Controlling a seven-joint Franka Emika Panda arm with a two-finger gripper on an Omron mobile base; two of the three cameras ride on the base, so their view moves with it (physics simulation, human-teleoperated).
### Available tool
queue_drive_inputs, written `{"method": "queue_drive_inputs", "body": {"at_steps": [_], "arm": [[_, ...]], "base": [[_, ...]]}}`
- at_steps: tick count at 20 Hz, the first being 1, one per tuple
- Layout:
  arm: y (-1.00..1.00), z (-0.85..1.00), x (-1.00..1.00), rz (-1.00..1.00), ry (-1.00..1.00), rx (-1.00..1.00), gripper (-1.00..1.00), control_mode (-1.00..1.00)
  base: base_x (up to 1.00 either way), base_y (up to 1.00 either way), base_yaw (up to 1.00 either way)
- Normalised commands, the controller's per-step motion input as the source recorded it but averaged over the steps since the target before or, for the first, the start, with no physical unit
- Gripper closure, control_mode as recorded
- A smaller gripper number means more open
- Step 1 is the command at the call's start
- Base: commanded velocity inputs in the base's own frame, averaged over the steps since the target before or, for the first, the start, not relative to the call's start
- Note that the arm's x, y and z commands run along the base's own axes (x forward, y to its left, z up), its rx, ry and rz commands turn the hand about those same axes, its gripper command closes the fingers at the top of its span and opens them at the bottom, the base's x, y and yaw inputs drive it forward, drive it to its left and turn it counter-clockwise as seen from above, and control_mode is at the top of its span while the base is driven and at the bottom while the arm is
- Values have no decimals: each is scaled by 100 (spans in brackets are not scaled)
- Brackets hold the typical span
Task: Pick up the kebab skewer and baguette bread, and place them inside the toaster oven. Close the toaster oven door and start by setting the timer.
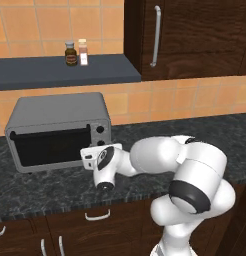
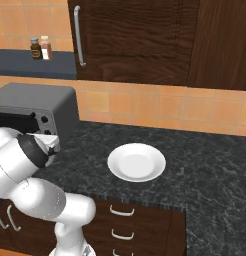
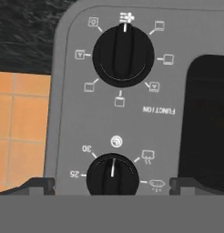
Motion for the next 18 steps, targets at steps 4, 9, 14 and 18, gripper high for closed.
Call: {"method": "queue_drive_inputs", "body": {"at_steps": [4,9,14,18], "arm": [[0,-13,24,0,0,0,-100,-100],[0,-13,15,0,0,0,-100,-100],[0,-21,22,0,0,0,100,-100],[-24,-22,22,0,0,0,100,-100]], "base": [[0,0,0],[0,0,0],[0,0,0],[0,0,0]]}}
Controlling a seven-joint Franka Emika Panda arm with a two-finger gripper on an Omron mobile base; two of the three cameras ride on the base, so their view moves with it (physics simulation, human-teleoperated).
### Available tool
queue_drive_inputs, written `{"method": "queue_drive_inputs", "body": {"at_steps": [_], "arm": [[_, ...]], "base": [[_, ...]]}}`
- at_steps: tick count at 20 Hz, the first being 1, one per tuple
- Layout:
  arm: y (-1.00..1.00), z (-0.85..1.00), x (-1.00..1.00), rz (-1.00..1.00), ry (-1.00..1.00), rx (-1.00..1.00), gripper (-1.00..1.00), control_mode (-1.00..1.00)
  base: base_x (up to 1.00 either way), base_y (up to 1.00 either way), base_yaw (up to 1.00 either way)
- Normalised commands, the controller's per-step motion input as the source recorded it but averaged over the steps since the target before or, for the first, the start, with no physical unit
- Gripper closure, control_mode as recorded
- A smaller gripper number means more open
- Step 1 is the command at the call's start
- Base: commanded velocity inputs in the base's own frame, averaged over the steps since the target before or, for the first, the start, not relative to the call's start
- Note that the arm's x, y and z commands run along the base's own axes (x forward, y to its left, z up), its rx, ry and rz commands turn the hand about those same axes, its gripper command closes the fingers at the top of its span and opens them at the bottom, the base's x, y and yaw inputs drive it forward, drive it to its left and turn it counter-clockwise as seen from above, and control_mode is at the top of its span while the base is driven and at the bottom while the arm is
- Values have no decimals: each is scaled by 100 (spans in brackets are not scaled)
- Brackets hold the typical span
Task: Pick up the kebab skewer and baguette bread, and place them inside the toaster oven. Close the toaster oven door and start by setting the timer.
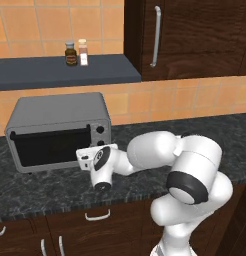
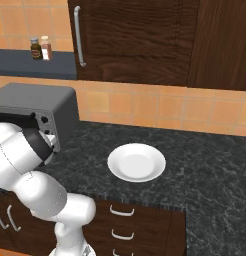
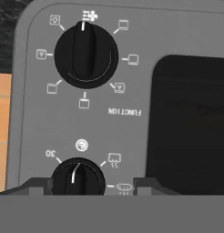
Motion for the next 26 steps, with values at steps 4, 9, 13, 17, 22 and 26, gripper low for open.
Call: {"method": "queue_drive_inputs", "body": {"at_steps": [4,9,13,17,22,26], "arm": [[-27,-19,4,0,0,0,100,-100],[-22,-10,7,0,0,0,100,-100],[-27,-8,7,0,0,0,100,-100],[-44,-3,4,0,-1,0,100,-100],[-34,-10,2,0,0,0,100,-100],[-17,-3,1,0,-1,0,100,-100]], "base": [[0,0,0],[0,0,0],[0,0,0],[0,0,0],[0,0,0],[0,0,0]]}}
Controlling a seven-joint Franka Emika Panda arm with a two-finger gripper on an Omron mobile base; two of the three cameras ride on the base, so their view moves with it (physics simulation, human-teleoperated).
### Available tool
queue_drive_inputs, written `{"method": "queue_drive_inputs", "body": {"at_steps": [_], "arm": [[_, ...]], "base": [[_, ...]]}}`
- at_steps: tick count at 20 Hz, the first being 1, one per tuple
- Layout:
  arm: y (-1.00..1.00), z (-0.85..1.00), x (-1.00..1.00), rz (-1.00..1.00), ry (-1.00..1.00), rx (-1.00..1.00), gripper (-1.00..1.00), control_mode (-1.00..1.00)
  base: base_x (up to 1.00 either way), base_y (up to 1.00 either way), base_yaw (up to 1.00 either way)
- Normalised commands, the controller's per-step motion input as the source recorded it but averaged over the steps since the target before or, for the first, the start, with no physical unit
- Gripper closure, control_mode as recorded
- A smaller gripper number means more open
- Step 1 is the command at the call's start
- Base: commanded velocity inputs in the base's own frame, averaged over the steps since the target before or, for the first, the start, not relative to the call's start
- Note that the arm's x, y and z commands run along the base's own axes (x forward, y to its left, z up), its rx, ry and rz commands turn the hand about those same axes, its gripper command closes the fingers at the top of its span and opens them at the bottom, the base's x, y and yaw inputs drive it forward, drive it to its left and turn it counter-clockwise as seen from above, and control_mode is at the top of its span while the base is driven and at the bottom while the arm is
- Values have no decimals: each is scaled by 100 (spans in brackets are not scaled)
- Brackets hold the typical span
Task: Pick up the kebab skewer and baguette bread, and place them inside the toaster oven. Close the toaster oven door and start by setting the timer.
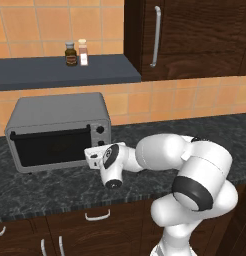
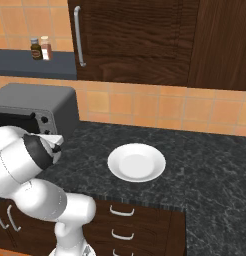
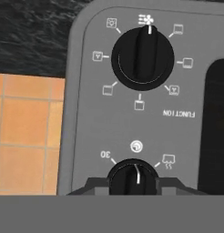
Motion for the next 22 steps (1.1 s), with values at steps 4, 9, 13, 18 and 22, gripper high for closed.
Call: {"method": "queue_drive_inputs", "body": {"at_steps": [4,9,13,18,22], "arm": [[-5,-5,5,0,0,0,100,-100],[0,-9,0,0,0,9,100,-100],[0,-11,1,-2,0,23,100,-100],[0,-10,10,-3,-4,27,100,-100],[0,-1,31,-3,-9,29,100,-100]], "base": [[0,0,0],[0,0,0],[0,0,0],[0,0,0],[0,0,0]]}}
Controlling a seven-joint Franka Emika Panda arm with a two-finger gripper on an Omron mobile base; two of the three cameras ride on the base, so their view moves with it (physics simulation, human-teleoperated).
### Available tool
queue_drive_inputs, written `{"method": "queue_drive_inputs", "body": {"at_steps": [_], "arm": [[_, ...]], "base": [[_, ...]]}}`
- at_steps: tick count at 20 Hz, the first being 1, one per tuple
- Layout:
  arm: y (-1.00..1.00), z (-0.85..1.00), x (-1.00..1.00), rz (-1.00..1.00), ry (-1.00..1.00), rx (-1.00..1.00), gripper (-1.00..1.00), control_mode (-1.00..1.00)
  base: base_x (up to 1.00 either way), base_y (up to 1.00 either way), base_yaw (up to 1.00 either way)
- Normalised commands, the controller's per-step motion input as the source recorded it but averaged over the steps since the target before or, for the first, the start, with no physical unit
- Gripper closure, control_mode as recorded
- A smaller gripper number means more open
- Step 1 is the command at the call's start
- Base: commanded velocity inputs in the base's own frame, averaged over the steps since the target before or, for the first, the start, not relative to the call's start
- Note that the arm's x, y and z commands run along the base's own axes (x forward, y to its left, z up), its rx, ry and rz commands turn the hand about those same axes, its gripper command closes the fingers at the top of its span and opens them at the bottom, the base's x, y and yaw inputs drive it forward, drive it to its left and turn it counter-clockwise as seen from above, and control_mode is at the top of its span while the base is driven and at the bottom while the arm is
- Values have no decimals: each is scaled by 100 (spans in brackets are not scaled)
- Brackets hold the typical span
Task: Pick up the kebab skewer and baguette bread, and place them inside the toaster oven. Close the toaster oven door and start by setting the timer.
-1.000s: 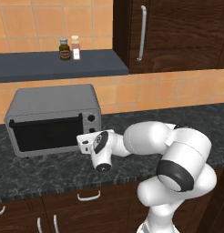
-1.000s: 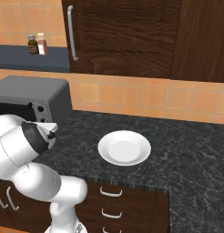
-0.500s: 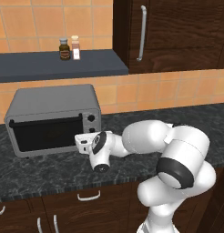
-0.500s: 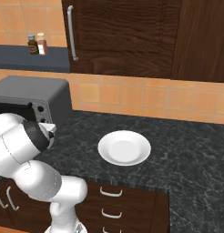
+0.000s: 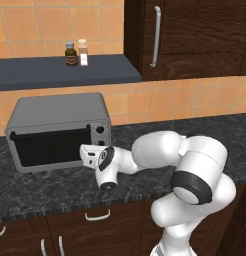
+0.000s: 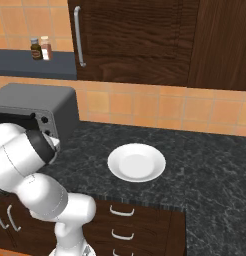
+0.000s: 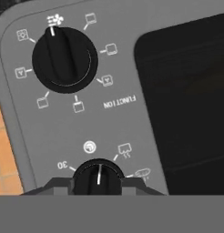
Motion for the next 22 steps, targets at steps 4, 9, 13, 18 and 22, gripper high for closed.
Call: {"method": "queue_drive_inputs", "body": {"at_steps": [4,9,13,18,22], "arm": [[0,0,38,-3,-13,29,100,-100],[0,0,33,-4,-13,31,100,-100],[-6,0,28,-3,-13,32,100,-100],[-6,0,39,-2,-11,34,100,-100],[-2,9,41,-3,-6,38,100,-100]], "base": [[0,0,0],[0,0,0],[0,0,0],[0,0,0],[0,0,0]]}}
